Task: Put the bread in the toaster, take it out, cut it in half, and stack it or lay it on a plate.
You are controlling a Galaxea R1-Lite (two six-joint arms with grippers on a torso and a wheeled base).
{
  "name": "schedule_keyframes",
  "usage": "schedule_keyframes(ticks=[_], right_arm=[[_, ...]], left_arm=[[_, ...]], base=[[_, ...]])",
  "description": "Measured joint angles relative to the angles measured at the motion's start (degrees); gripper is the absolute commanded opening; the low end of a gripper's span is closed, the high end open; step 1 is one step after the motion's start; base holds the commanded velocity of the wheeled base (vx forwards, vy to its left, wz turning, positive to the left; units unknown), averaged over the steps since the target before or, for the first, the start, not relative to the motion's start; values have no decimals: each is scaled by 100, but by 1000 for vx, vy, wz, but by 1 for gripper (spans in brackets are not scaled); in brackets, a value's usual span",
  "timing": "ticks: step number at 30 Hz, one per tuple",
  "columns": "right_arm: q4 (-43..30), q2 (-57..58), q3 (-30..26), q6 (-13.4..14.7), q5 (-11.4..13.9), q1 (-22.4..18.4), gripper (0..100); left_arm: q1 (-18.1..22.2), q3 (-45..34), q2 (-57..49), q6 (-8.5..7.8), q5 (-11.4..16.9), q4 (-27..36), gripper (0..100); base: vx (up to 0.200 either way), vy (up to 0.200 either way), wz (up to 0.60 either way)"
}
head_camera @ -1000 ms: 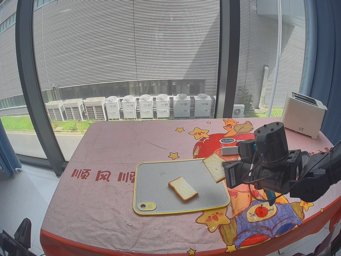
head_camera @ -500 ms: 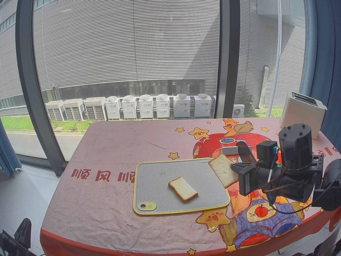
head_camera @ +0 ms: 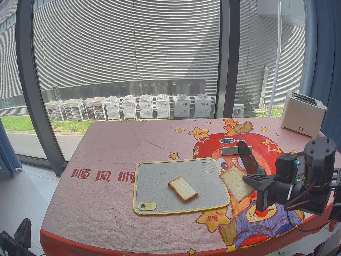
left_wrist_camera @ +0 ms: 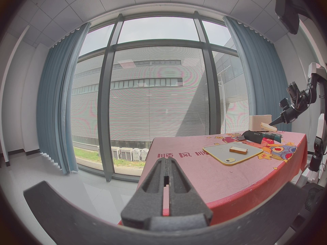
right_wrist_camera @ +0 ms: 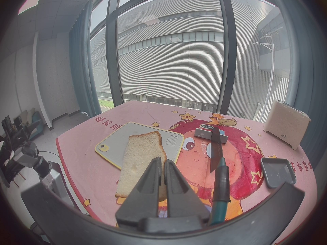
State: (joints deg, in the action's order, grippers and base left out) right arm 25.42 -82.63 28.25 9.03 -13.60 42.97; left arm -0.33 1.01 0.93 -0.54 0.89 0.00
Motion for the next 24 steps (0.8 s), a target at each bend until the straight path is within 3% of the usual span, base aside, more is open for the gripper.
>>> schedule_keyframes(ticks=[13, 24], right_arm=[[-16, 684, -538, -17, -76, 79, 0], [4, 791, -581, -15, -54, 118, 0]], left_arm=[[-5, 0, 0, 0, 0, 0, 0], [0, 0, 0, 0, 0, 0, 0]], base=[[0, 0, 0], [0, 0, 0]])
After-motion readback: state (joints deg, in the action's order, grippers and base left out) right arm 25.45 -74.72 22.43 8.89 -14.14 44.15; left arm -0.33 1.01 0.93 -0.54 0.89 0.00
